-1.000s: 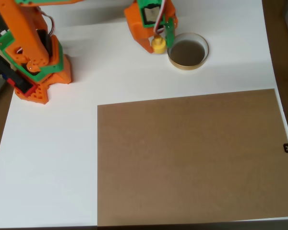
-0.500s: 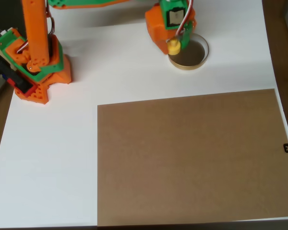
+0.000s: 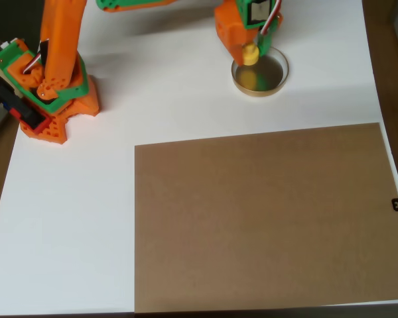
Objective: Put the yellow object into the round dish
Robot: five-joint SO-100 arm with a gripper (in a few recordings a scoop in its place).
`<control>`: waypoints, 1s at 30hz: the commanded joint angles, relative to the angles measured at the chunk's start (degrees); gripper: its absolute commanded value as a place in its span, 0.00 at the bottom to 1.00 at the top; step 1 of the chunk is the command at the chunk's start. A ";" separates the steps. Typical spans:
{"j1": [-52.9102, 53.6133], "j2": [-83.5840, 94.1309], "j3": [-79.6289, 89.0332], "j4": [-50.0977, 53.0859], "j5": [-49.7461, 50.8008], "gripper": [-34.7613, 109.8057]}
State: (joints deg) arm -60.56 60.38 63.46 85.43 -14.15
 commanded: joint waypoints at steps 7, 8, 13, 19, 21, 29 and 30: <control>2.20 -1.49 -5.71 0.00 -1.76 0.24; 2.64 -1.58 -5.62 -0.18 -1.85 0.24; 3.78 -1.58 -5.89 -0.53 -1.58 0.24; 3.25 -1.58 -6.15 -0.26 -0.88 0.31; 2.99 -1.58 -6.42 0.00 -0.70 0.32; 1.76 -3.43 -10.28 2.37 0.26 0.40; 1.76 -3.43 -10.46 2.46 0.35 0.40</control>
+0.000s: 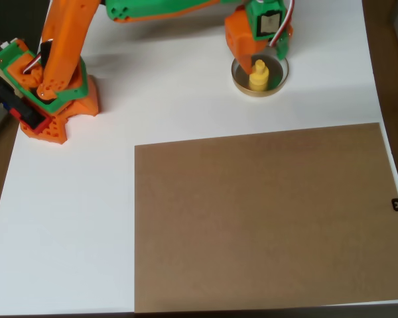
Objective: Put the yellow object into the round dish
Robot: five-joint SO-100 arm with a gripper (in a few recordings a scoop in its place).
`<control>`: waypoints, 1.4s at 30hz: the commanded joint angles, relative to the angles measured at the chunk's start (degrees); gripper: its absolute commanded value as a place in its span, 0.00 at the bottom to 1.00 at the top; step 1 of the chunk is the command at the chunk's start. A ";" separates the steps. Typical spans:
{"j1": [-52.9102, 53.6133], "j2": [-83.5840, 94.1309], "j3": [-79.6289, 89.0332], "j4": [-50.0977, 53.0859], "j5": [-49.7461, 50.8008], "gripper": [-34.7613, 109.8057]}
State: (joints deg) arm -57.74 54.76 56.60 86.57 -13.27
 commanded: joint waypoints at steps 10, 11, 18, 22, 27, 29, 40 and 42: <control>1.76 6.24 -6.68 6.33 -0.44 0.40; 2.46 7.56 -6.24 6.50 -0.44 0.40; 6.68 21.62 4.48 4.66 -1.23 0.40; 8.96 31.82 13.97 2.29 -1.14 0.40; 15.73 44.47 23.73 -0.09 -1.05 0.40; 19.34 48.78 25.84 -0.35 -1.23 0.40; 43.24 66.62 34.28 -3.69 -0.53 0.40; 47.55 68.91 36.65 -5.01 -0.26 0.40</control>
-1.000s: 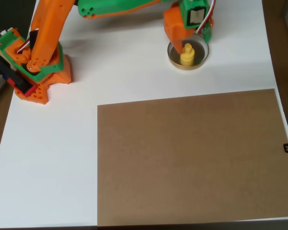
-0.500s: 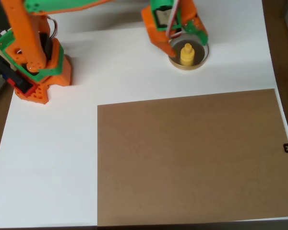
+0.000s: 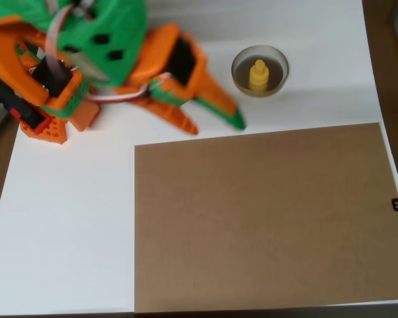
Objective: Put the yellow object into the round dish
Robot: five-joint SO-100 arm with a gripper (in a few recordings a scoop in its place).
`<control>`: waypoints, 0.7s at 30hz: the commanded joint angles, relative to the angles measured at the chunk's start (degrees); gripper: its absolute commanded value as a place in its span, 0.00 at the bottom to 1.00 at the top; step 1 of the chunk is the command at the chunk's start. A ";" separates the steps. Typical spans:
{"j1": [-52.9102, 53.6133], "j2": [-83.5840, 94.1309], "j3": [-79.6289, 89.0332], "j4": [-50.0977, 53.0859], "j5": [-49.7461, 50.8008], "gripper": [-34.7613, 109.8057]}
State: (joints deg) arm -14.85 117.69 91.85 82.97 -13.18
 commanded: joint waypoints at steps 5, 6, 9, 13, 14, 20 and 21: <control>13.36 9.93 7.82 -5.27 1.05 0.40; 14.77 10.46 8.96 -6.15 1.41 0.40; 18.98 12.39 11.78 -8.26 2.29 0.39; 23.29 14.24 14.50 -9.58 2.64 0.40; 23.73 14.94 15.56 -9.93 2.46 0.40; 24.08 19.95 21.45 -10.72 1.93 0.40; 24.08 20.39 22.06 -10.81 1.93 0.40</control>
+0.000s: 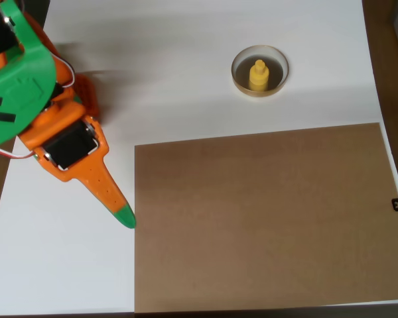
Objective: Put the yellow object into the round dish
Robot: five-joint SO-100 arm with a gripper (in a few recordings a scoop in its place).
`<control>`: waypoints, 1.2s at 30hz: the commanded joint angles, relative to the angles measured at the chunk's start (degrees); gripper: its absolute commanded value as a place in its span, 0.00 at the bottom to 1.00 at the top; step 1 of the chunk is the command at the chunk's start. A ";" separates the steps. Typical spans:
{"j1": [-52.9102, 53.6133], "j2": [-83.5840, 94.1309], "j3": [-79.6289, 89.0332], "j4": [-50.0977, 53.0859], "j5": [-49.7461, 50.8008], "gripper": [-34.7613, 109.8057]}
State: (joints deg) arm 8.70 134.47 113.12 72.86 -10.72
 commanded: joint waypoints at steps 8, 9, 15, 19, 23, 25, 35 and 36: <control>1.76 6.59 7.47 -1.76 0.35 0.40; 2.37 7.03 8.35 -2.11 0.53 0.40; 4.83 14.33 13.18 -3.43 1.14 0.40; 5.45 20.92 15.47 -3.43 1.05 0.40; 6.59 25.05 17.49 -3.69 0.62 0.40; 7.21 27.77 18.81 -4.13 0.35 0.40; 7.29 33.49 29.09 -8.61 -1.93 0.41; 6.24 33.57 30.59 -9.14 -2.11 0.41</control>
State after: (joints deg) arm 15.47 166.55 141.77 65.57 -11.87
